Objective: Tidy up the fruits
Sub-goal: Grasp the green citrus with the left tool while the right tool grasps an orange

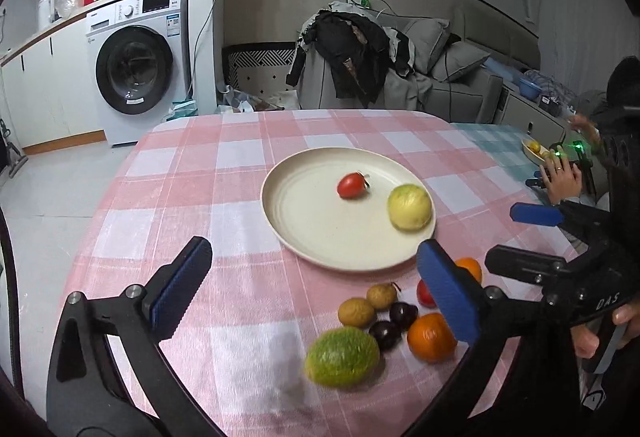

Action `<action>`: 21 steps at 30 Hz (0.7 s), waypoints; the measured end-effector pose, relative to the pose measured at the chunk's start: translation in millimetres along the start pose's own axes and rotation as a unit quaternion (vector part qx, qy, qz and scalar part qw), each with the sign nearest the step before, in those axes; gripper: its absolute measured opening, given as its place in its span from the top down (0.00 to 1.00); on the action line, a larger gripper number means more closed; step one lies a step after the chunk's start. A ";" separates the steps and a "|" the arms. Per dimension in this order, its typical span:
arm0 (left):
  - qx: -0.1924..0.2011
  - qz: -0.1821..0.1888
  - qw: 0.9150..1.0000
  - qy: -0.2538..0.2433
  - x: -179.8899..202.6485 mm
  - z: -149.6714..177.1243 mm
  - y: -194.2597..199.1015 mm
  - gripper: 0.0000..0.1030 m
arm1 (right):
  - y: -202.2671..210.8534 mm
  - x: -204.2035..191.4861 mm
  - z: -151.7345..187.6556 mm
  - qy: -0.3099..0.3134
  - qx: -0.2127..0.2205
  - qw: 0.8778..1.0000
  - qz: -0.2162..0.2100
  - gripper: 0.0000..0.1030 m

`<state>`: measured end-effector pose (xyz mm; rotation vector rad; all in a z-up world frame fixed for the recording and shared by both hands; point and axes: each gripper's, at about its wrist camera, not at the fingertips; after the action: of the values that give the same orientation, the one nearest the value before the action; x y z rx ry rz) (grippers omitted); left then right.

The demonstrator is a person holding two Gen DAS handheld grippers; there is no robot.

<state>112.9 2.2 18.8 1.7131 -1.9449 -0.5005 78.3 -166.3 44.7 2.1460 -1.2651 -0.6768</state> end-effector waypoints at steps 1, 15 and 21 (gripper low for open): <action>0.001 0.000 1.000 -0.001 -0.1 1.9 3.3 0.01 | 2.6 -1.9 1.6 0.005 0.003 1.000 0.002 0.00; -0.006 0.008 1.000 0.015 -5.7 18.1 21.9 0.01 | 12.9 -4.7 14.0 0.008 0.004 1.000 0.017 0.00; -0.014 0.012 1.000 0.024 -6.8 23.4 16.3 0.01 | 11.0 -3.4 18.7 0.009 -0.006 1.000 0.017 0.00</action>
<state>86.7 10.1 8.4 1.6661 -1.9139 -0.4719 57.8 -171.5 39.2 2.1121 -1.2814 -0.6472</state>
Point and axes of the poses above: each gripper's, at about its wrist camera, not at the fingertips, and y roughly against the way its jaws point, x to its right, z to its underside, and after that the axes turned 3 degrees about y, right-handed
